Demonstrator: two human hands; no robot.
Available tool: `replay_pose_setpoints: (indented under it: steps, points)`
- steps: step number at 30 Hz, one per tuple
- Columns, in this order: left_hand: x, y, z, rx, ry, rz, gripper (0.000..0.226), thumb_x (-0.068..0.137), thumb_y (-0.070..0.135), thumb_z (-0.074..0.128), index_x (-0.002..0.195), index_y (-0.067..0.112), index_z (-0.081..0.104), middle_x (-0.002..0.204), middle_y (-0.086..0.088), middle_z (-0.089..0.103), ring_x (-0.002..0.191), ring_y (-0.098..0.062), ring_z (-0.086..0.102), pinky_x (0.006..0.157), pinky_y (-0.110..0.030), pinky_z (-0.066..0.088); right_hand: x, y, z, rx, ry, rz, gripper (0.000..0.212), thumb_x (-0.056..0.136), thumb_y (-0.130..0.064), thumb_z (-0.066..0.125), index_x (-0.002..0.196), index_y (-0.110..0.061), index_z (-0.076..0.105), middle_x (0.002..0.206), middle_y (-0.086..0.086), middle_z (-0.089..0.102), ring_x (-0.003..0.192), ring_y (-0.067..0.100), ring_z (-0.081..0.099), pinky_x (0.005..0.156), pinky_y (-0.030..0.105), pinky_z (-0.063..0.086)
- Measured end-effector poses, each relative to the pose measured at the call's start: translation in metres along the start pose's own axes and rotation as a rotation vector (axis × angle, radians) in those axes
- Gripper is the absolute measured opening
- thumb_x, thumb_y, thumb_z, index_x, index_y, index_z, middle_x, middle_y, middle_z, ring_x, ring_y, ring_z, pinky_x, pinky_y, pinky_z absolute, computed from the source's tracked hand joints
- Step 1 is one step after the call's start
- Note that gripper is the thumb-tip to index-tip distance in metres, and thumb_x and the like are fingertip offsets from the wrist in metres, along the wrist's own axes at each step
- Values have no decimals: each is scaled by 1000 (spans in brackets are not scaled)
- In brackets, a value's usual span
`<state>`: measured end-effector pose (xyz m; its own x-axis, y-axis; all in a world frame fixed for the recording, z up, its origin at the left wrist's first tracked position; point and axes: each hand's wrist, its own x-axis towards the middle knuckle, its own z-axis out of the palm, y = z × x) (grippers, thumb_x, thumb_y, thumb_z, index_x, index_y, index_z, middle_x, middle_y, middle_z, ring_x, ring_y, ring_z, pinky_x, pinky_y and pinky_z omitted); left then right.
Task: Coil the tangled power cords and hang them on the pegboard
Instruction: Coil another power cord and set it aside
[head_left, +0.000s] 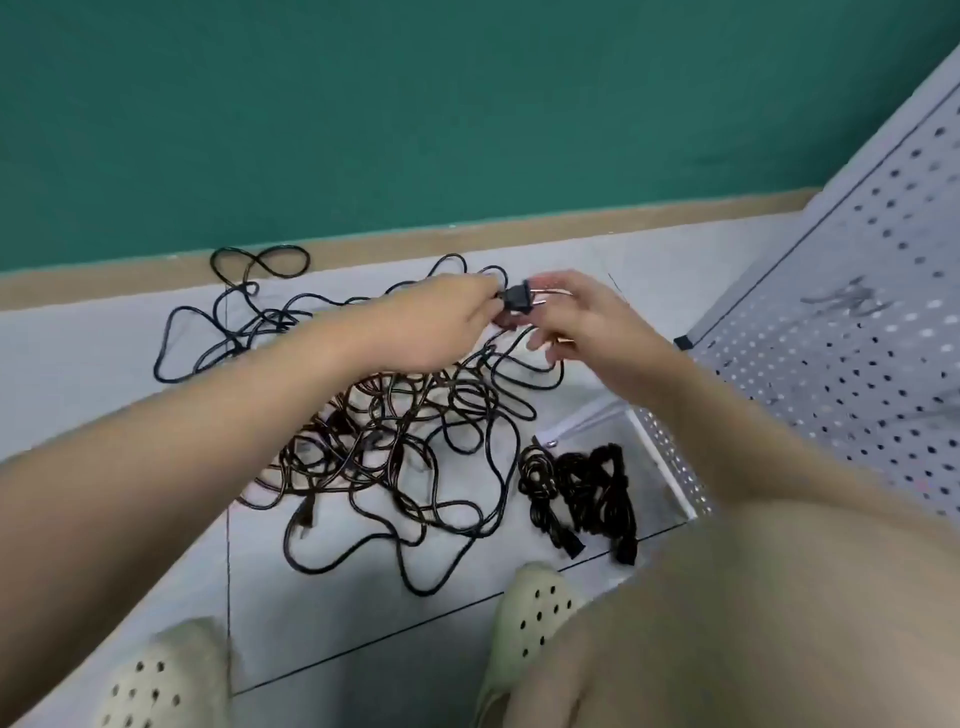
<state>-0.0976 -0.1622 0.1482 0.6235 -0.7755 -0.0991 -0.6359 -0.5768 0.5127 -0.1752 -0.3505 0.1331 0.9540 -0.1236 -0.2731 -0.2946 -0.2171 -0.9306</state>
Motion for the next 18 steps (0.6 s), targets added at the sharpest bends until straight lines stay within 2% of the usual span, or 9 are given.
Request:
replay_pose_setpoints:
  steps: [3, 5, 7, 8, 9, 11, 14, 16, 18]
  points:
    - [-30, 30, -64, 109, 64, 87, 20, 110, 27, 40, 101, 23, 58, 90, 5, 59, 79, -16, 57, 71, -29, 33, -28, -79, -3, -136, -159, -122, 46, 77, -2, 63, 122, -8, 63, 107, 10, 76, 91, 24, 69, 69, 26, 51]
    - [-54, 51, -109, 191, 135, 92, 26, 108, 33, 45, 94, 21, 63, 77, 6, 62, 73, -19, 57, 67, -33, 35, -50, -127, 1, -266, -231, -170, 41, 74, -8, 64, 116, -6, 65, 104, 11, 76, 82, 22, 69, 68, 28, 51]
    - [-80, 70, -151, 199, 187, 98, 29, 106, 35, 52, 86, 18, 65, 64, 5, 64, 59, -18, 60, 60, -32, 43, -69, -170, 11, -450, -173, -283, 27, 83, -12, 67, 110, -7, 67, 98, 14, 78, 74, 19, 70, 69, 34, 53]
    - [-94, 79, -169, 181, 203, 97, 30, 104, 35, 55, 84, 16, 66, 61, 2, 66, 52, -15, 61, 56, -26, 47, -78, -189, 17, -557, -102, -365, 20, 87, -16, 67, 106, -8, 68, 92, 12, 78, 71, 16, 70, 68, 35, 54]
    - [-109, 88, -186, 163, 218, 94, 30, 103, 36, 57, 83, 16, 68, 60, 1, 69, 47, -14, 60, 53, -21, 47, -85, -206, 24, -655, -27, -448, 16, 90, -21, 67, 102, -10, 69, 86, 6, 76, 68, 12, 69, 66, 34, 54]
    - [-138, 100, -212, 135, 252, 81, 31, 102, 37, 59, 82, 16, 70, 61, -1, 71, 44, -14, 58, 50, -19, 47, -101, -232, 40, -758, 68, -626, 12, 91, -21, 68, 99, -13, 66, 84, -5, 71, 66, 8, 66, 64, 25, 47]
    - [-173, 106, -232, 88, 302, 66, 31, 103, 38, 58, 83, 16, 71, 60, -1, 69, 45, -16, 58, 52, -23, 47, -121, -255, 62, -788, 65, -857, 14, 93, -8, 60, 102, -17, 64, 93, -6, 72, 76, 13, 61, 69, 19, 46]
    - [-188, 104, -236, 30, 331, 67, 33, 105, 39, 55, 85, 16, 69, 60, 2, 66, 48, -15, 59, 55, -24, 48, -127, -260, 67, -818, 47, -881, 15, 98, -10, 56, 102, -23, 62, 94, -7, 71, 79, 19, 61, 74, 30, 51]
    - [-199, 96, -231, -30, 358, 77, 34, 107, 37, 51, 87, 15, 68, 61, 3, 64, 54, -16, 63, 61, -25, 51, -127, -262, 67, -894, 81, -859, 7, 102, -23, 54, 103, -29, 58, 90, -9, 67, 80, 21, 63, 79, 41, 53]
